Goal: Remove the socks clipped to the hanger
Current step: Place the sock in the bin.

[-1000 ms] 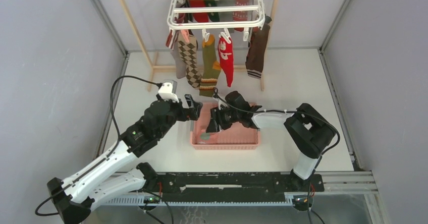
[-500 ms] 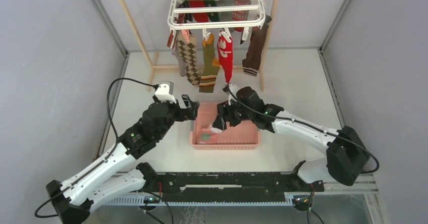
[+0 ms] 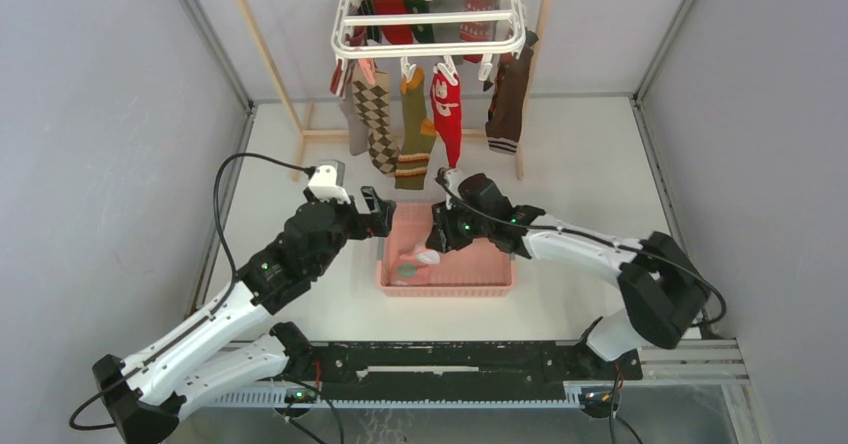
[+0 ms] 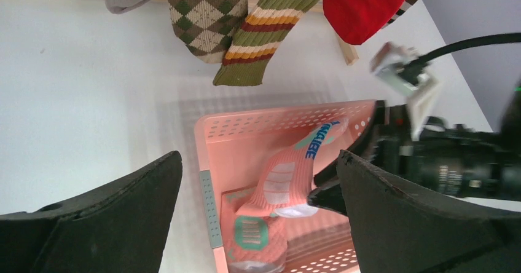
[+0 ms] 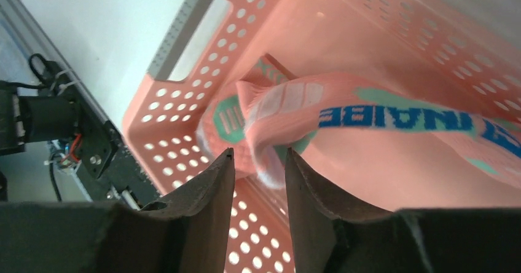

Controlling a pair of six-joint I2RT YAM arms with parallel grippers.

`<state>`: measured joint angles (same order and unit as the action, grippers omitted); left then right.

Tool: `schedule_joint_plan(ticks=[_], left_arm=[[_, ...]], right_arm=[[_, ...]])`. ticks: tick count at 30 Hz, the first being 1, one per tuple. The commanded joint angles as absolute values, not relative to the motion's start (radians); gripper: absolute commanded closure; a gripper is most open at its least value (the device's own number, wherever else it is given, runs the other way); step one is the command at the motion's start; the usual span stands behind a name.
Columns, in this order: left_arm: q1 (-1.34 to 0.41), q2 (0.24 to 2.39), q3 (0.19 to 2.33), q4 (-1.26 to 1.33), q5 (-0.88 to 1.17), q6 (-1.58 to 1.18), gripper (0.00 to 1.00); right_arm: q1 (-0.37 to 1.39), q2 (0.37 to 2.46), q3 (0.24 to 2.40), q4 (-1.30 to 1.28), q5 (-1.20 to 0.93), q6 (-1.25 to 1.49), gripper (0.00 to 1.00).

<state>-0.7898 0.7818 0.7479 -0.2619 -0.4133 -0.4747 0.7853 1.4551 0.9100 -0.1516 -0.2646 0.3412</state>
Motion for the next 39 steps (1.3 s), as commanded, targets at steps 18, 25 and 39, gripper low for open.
schedule_joint_plan(ticks=[18,25,39], left_arm=[[-0.794,0.801,0.726,-0.198,-0.42,-0.481,0.0],[-0.794,0.799,0.718,-0.197,-0.428,-0.484,0.0],[-0.793,0.761,0.709,-0.234,-0.422,-0.484,0.0]], right_arm=[[0.789,1.575,0.96,-0.038,-0.277,0.337,0.38],[0.784,1.401,1.003,-0.158,-0.253,0.307,0.27],[0.61,1.419,0.96,0.124,-0.349,0.281,0.09]])
